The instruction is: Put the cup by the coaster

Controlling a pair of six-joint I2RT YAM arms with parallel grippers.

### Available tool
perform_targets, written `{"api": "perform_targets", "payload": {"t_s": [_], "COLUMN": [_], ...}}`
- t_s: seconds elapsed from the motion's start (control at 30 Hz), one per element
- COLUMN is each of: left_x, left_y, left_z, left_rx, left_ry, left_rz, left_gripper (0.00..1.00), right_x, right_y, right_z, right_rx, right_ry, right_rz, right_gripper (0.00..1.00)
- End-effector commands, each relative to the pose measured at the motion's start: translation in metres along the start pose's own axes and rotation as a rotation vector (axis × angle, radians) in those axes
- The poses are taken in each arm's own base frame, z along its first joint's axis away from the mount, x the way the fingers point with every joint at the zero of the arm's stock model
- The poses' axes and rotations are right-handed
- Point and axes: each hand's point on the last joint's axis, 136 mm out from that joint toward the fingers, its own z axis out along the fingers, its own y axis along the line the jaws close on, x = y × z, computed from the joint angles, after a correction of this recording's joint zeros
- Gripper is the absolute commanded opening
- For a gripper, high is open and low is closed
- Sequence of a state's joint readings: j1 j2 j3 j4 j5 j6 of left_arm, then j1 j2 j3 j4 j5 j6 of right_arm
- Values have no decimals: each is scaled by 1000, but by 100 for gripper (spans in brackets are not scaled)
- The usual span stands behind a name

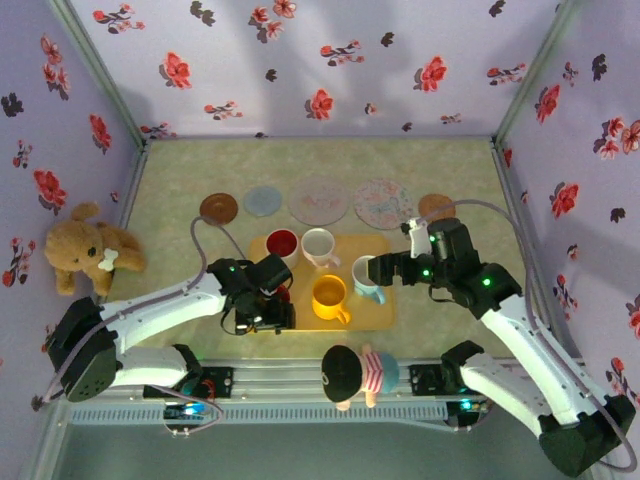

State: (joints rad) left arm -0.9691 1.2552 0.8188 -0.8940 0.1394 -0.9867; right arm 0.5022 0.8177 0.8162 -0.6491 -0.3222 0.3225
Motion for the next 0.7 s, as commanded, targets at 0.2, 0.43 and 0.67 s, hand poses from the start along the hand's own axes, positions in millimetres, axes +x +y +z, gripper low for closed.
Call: {"api": "perform_targets", "payload": {"t_s": [0.2,0.43,0.67], "left_x": [6,6,-1], "left_y": [36,28,12], "left_z": [-9,-9,4], "left_rx": [-169,-148,-81], "left_ry": [-9,6,-22], "left_rz": [2,53,100], "left_gripper": [75,72,70], "right_x": [0,0,2], "right_y": [3,3,1], "right_z": [5,6,7], "right_rx": [-26,-26,-21], "right_ry": [0,-1,-1], "right_rz": [-3,1,7], "right_gripper": [100,99,100]}}
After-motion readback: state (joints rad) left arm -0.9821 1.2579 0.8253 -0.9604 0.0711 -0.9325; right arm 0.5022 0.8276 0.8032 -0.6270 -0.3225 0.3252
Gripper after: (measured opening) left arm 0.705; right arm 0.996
